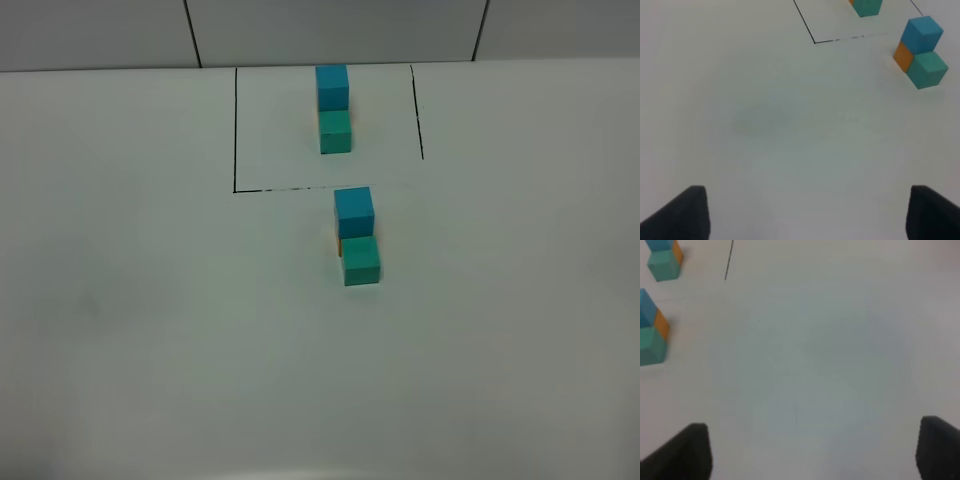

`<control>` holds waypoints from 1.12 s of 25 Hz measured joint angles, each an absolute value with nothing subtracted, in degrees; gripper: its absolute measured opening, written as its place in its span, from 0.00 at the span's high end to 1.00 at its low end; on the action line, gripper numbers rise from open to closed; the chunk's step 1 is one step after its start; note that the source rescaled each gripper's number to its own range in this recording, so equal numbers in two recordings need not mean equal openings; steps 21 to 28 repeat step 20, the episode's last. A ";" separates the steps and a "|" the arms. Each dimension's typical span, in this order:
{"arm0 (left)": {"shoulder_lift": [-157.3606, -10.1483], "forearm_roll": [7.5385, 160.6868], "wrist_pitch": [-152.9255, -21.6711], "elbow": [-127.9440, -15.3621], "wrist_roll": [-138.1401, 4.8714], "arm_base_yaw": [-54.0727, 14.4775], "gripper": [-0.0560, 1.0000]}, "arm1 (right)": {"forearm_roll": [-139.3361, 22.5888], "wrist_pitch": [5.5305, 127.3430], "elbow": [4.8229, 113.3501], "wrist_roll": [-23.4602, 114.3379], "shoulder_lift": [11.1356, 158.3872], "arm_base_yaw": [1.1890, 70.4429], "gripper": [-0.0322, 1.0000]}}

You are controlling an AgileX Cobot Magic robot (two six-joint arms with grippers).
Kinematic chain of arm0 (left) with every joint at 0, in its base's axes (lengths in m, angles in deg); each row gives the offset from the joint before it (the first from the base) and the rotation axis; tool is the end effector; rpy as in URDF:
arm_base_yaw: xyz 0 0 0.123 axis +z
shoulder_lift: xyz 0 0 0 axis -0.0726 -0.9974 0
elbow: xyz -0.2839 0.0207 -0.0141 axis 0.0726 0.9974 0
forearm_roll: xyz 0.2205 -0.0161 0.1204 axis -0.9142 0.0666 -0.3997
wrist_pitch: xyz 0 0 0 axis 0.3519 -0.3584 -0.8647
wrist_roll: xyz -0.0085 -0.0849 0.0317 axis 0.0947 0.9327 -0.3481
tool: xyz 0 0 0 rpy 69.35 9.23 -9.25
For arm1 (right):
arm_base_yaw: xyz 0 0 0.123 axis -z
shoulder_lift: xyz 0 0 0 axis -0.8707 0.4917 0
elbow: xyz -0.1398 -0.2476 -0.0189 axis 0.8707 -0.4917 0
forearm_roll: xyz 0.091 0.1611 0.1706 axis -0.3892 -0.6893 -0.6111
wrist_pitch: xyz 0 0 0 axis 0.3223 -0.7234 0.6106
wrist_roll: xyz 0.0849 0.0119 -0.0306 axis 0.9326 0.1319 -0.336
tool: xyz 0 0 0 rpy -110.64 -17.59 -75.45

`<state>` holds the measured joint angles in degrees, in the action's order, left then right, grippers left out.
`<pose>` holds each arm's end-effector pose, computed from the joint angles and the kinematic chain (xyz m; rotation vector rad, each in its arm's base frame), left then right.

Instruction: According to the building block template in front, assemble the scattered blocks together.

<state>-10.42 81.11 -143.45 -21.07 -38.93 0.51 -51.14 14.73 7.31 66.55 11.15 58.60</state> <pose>-0.0073 -0.0140 0.2811 0.1838 2.0050 -0.1882 -0.0056 0.0006 0.2758 -0.0665 2.0417 0.0159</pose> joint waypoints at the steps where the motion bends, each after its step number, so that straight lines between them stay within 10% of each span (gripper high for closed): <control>1: -10.42 81.11 -143.45 -21.07 -38.93 0.51 0.21 | -51.14 14.73 7.31 66.55 11.15 58.60 0.32; 28: -10.42 81.11 -143.45 -21.07 -38.93 0.51 0.21 | -51.19 14.73 6.94 66.47 11.15 58.60 0.43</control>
